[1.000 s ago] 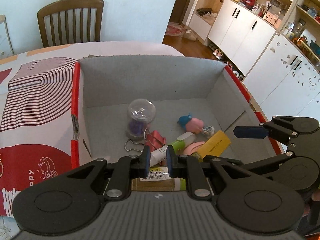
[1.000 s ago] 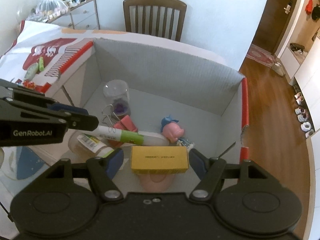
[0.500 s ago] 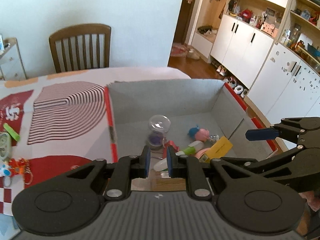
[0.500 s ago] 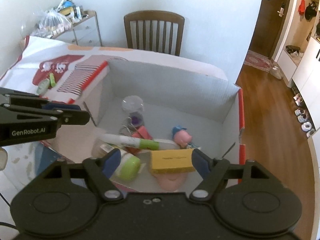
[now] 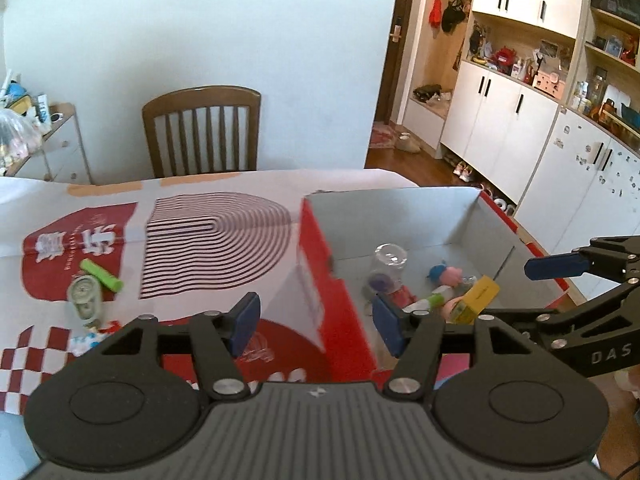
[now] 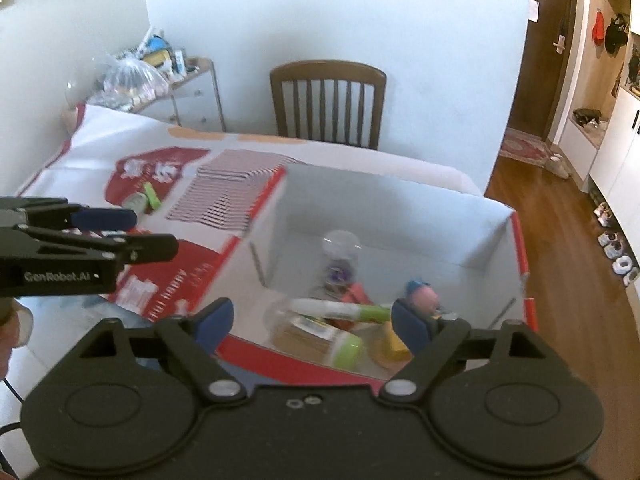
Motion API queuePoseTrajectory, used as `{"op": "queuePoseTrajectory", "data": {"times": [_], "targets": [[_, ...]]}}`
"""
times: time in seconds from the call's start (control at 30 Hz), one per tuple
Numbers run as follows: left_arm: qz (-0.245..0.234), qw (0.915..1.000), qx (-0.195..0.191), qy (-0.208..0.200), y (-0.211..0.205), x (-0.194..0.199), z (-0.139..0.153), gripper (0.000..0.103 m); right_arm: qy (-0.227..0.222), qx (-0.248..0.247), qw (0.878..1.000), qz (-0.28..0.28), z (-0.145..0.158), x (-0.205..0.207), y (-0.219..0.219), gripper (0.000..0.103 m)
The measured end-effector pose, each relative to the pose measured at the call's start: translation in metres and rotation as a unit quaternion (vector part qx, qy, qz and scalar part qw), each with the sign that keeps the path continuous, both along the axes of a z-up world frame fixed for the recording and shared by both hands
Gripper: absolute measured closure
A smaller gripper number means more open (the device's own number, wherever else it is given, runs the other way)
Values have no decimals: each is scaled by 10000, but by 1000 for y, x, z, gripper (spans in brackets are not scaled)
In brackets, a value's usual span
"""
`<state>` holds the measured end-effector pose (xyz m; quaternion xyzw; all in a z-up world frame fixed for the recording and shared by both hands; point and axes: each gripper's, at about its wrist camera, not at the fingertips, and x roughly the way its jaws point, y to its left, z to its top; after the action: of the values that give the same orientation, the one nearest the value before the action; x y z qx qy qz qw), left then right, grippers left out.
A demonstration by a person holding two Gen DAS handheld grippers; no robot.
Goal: Organize rigid objects
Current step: 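Withdraw both tools from the shoebox toward the remaining items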
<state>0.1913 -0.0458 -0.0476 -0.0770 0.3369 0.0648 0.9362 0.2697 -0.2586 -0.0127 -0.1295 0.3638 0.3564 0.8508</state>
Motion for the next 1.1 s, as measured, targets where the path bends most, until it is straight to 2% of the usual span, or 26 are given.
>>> {"op": "queuePoseTrajectory", "data": {"times": [0.13,0.2,0.27,0.37,0.47,0.53,0.67,0.87,1.0,1.1], "targets": [[101,9999,-41,30,23,-17,2,40,-7,241,9997,84,6,-17,18,11],[147,9999,-54,14,36,-27,3,34,-18,348,9993,165,7,-26,28,10],[180,9998,-38,7,49,-36,3,33,-55,384,9989,243,7,-34,40,4],[229,9997,-28,35,69,-48,2,33,-135,454,9982,379,8,-47,58,2],[314,9995,-69,63,91,-58,0,23,-172,515,9974,465,9,-56,76,1],[405,9991,-85,50,104,-64,-1,21,-175,544,9971,501,8,-61,90,0],[693,9975,-49,98,135,-72,-6,19,-162,499,9970,575,4,-70,115,0],[878,9956,-312,58,180,-76,-16,18,-160,323,9969,699,-6,-79,150,0],[1060,9937,-355,36,203,-71,-23,4,-137,249,9965,781,-16,-80,170,0],[1165,9925,-365,-56,219,-65,-29,3,-128,176,9968,763,-23,-78,185,0]]}}
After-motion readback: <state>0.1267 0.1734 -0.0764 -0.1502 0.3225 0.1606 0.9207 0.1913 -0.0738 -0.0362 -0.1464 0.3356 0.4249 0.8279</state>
